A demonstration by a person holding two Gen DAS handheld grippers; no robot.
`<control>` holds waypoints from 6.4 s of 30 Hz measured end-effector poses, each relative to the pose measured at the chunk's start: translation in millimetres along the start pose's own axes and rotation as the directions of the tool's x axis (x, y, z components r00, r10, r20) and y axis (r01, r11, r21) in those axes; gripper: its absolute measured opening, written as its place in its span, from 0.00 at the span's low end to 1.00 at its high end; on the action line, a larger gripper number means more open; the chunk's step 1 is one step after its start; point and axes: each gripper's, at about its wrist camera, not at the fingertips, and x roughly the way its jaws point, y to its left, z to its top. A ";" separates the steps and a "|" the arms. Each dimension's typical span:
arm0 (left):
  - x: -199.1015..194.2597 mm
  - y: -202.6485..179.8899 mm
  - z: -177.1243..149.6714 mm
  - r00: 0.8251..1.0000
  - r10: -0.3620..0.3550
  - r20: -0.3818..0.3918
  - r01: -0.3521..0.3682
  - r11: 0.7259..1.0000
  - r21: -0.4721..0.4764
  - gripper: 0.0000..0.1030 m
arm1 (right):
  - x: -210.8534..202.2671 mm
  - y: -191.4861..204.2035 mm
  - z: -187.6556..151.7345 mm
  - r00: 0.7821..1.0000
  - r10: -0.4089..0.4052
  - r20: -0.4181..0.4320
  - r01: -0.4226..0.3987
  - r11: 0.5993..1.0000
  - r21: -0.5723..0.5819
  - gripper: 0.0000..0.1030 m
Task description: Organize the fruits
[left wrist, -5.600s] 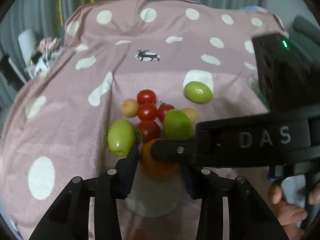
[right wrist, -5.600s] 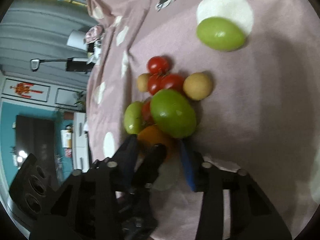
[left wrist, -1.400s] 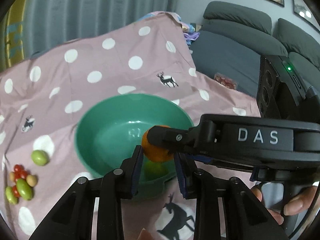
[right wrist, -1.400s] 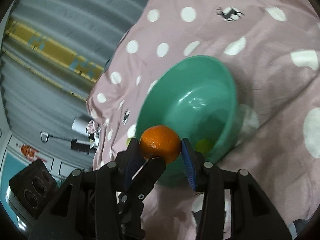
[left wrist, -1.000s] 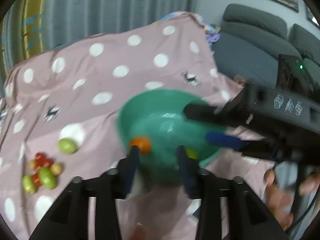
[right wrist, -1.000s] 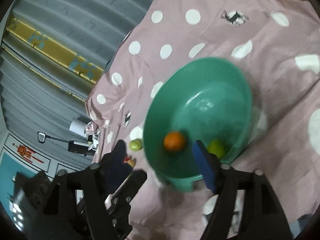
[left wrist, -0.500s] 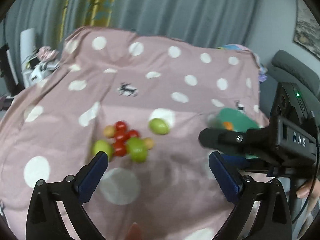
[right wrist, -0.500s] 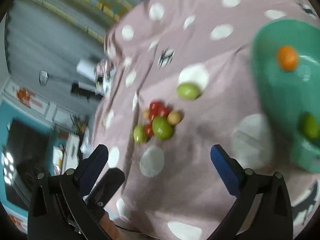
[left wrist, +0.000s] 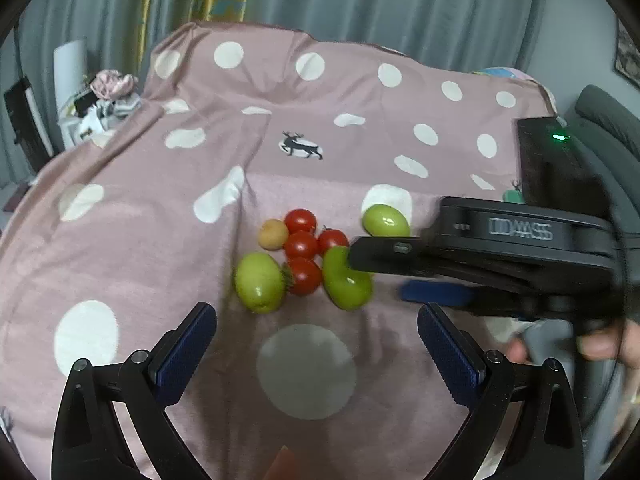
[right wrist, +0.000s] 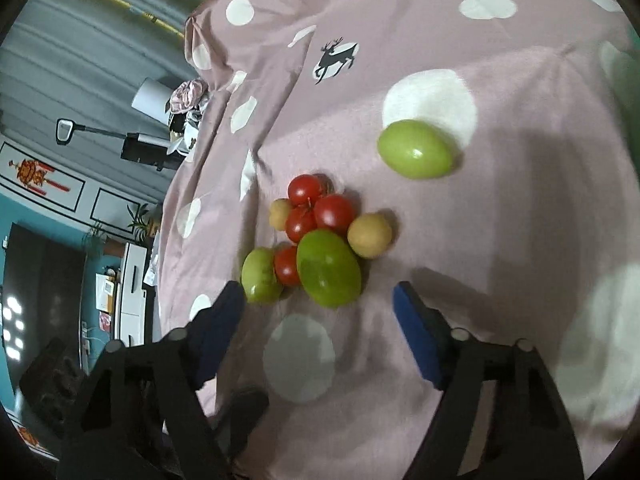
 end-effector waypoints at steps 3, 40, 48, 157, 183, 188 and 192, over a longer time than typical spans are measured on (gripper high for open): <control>0.7 -6.8 -2.1 1.000 0.013 -0.004 -0.012 0.999 0.037 0.97 | 11.3 -0.6 6.3 1.000 -0.029 -0.007 0.030 1.000 0.004 0.57; 31.6 -1.6 -20.4 0.986 0.079 -0.148 -0.072 0.996 0.049 0.36 | 14.4 4.0 -31.6 0.980 0.118 -0.163 -0.123 0.992 -0.017 0.37; 27.3 -0.7 -24.4 0.986 0.075 -0.150 -0.069 0.997 0.046 0.35 | 24.1 16.4 -39.5 0.976 0.111 -0.189 -0.122 0.991 -0.050 0.39; -30.3 29.9 -23.6 0.987 0.162 -0.019 -0.163 0.970 -0.180 0.92 | -18.7 -13.2 48.4 0.967 -0.234 0.102 0.237 0.971 -0.014 0.92; -11.7 -7.4 -41.6 0.978 0.150 -0.142 -0.150 0.989 0.008 0.92 | 3.0 -24.4 41.6 0.988 -0.152 0.024 0.153 0.988 -0.021 0.37; -13.3 -3.3 -40.6 0.979 0.126 -0.159 -0.133 0.990 -0.034 0.92 | -6.1 -5.8 14.6 0.988 -0.157 0.001 0.157 0.982 -0.108 0.35; -16.0 -3.3 -41.4 0.978 0.117 -0.170 -0.129 0.990 -0.062 0.92 | -12.2 -6.0 0.2 0.993 -0.109 -0.042 0.104 0.990 -0.093 0.35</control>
